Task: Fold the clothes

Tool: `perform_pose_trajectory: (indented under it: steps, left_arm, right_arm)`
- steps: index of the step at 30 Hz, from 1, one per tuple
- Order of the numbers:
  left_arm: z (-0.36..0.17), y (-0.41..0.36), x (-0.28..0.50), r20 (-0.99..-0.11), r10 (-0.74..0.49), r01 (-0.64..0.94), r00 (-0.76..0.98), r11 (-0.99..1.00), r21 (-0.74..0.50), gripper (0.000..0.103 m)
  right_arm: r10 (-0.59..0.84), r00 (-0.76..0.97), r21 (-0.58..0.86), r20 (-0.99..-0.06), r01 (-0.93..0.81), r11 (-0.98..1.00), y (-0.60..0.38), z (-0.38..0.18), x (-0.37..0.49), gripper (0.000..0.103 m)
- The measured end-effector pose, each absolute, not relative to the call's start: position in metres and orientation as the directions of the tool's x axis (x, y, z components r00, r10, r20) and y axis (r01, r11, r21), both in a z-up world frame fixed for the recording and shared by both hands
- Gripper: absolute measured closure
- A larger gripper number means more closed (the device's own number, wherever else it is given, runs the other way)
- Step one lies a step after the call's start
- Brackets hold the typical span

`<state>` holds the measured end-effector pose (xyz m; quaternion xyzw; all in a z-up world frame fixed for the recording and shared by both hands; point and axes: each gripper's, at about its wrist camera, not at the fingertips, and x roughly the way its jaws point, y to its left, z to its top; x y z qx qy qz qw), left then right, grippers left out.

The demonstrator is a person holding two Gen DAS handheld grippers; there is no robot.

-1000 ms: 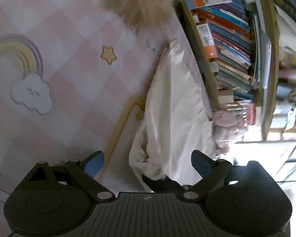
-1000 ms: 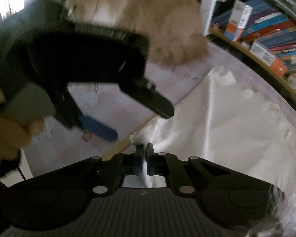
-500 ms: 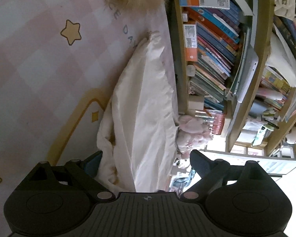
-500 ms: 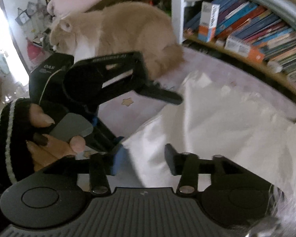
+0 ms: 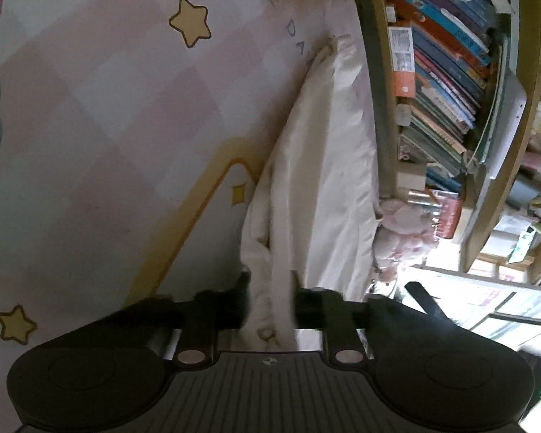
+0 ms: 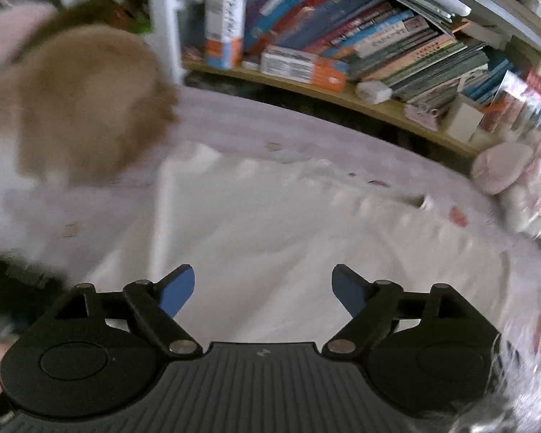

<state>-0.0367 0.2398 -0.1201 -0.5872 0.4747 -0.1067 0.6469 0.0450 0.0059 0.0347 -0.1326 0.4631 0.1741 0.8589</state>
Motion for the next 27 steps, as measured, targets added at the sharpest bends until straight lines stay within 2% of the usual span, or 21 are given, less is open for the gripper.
perform_pose_trajectory:
  steps: [8, 13, 16, 22, 24, 27]
  left_arm:
    - [-0.076, 0.221, -0.034, -0.461, -0.698, -0.209, 0.548, 0.419, -0.883, 0.091]
    - [-0.041, 0.199, -0.032, -0.454, -0.706, -0.025, 0.544, 0.526, -0.85, 0.091]
    - [-0.033, 0.188, -0.031, -0.456, -0.714, 0.028, 0.532, 0.553, -0.833, 0.091]
    - [-0.031, 0.18, -0.028, -0.459, -0.723, 0.043, 0.516, 0.558, -0.829, 0.091]
    - [-0.032, 0.18, -0.028, -0.461, -0.723, 0.037, 0.515, 0.556, -0.83, 0.091]
    - [-0.03, 0.179, -0.029, -0.462, -0.722, 0.042, 0.514, 0.559, -0.828, 0.091]
  right_arm:
    - [0.146, 0.36, -0.036, -0.921, -0.454, 0.89, 0.069, 0.023, 0.119, 0.018]
    - [0.186, 0.276, 0.037, -0.943, -0.469, 0.882, 0.109, 0.017, 0.144, 0.018]
    - [0.189, 0.236, 0.052, -0.953, -0.488, 0.872, 0.132, 0.011, 0.155, 0.019]
    - [0.084, 0.184, -0.05, -0.979, -0.624, 0.78, 0.186, -0.015, 0.148, 0.026]
    - [0.027, 0.172, -0.098, -0.985, -0.675, 0.731, 0.202, -0.027, 0.141, 0.036]
    - [-0.051, 0.17, -0.16, -0.984, -0.728, 0.667, 0.216, -0.042, 0.13, 0.042]
